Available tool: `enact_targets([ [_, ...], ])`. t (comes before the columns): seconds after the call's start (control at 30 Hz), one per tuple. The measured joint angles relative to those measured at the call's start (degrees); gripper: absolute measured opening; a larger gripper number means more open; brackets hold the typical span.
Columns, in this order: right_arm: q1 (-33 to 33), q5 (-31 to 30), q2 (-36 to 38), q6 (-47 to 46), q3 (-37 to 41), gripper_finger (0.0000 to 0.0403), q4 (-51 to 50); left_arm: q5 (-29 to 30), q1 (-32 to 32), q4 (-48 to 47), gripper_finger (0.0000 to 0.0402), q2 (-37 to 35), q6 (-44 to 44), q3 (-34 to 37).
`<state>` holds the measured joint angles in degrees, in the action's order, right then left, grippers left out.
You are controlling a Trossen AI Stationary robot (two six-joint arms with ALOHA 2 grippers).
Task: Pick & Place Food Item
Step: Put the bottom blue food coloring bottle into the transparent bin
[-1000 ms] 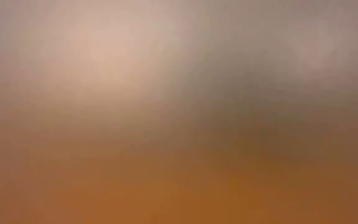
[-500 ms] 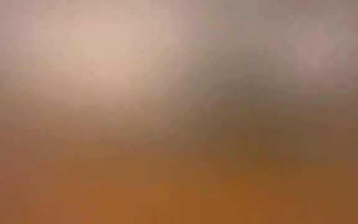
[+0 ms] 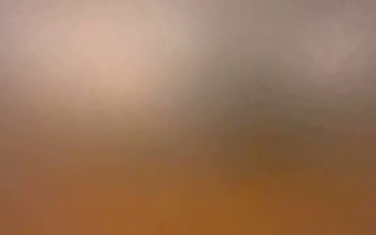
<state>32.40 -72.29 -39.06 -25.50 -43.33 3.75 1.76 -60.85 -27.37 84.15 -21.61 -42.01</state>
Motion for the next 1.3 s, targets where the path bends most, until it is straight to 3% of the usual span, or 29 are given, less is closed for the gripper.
enact_targets([
  [0.23,0.0,0.01,-0.67,-0.01,0.0,0.0212,0.23,2.13,-1.16,2.6,0.0265,2.78,-4.34,3.61],
  [0.6,0.26,0.26,-3.19,-1.51,0.02,0.0212,1.57,9.71,2.2,-0.44,0.0115,-3.26,-14.18,5.04],
  [0.77,0.2,1.31,-5.6,-1.45,0.02,0.0212,4.56,16.27,6.53,-2.38,0.0111,-10.12,-14.83,5.78],
  [0.9,0.11,3.26,-7.59,0.17,-0.74,0.0212,7.59,20.96,12.55,-4.02,0.0138,-17.83,-13.04,5.82],
  [1.1,-0.18,3.73,-10.89,6.27,-7.01,0.0212,7.53,25.61,27.48,0.52,0.0136,-28.88,1.04,3.8],
  [1.2,-1.5,6.2,-12.21,9.33,-11.29,0.0212,6.95,27.76,37.12,8.98,0.0134,-32.19,10.0,1.74],
  [1.3,-4.21,10.25,-14.08,10.52,-15.62,0.0212,3.44,24.75,46.9,21.68,0.0134,-32.23,18.99,-0.2],
])
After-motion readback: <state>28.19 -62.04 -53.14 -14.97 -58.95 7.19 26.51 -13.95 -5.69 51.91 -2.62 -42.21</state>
